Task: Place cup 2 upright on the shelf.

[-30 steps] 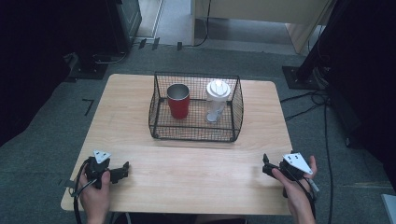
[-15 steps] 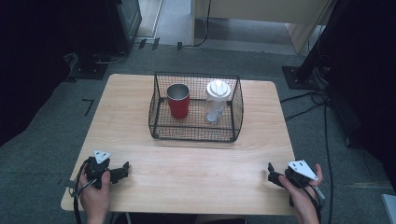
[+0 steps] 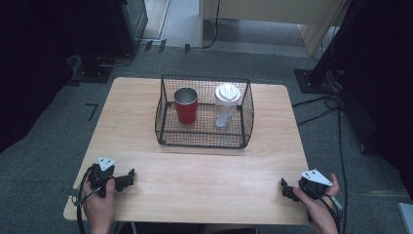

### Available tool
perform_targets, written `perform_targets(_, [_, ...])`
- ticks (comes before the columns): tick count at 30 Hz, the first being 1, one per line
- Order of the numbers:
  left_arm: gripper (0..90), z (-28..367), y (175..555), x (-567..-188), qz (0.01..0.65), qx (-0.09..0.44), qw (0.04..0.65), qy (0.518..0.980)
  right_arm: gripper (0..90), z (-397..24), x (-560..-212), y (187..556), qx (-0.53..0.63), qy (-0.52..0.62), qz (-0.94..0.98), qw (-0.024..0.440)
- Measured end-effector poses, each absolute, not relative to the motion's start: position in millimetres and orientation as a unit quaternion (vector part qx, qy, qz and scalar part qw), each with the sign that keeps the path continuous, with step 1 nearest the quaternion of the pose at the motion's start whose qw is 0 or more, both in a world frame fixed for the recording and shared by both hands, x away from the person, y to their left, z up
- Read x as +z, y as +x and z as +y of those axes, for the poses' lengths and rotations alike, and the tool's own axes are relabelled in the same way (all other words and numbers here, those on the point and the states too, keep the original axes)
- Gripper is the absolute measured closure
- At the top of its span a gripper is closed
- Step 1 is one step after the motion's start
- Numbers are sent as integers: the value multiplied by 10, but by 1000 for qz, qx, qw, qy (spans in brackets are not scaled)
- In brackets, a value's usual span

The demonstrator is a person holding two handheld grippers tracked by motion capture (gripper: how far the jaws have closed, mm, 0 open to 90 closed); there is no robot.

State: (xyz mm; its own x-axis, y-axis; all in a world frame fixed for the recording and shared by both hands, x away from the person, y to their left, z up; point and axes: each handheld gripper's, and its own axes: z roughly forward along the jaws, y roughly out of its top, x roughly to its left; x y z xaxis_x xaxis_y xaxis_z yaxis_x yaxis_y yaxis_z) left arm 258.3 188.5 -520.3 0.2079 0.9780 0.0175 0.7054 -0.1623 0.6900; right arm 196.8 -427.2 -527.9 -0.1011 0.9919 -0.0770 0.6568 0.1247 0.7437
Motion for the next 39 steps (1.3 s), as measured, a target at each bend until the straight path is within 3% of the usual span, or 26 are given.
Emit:
perform_targets(4, [0, 1885, 2583, -5203, 582, 240, 284, 724, 0, -4275, -5281, 1942, 281, 597, 690, 296])
perform_targets(11, [0, 1886, 2583, -5204, 582, 240, 284, 724, 0, -4314, -5291, 1955, 304, 598, 701, 240])
perform_targets(39, [0, 1856, 2593, -5206, 594, 245, 281, 713, 0, -4317, -5293, 1957, 302, 604, 696, 245])
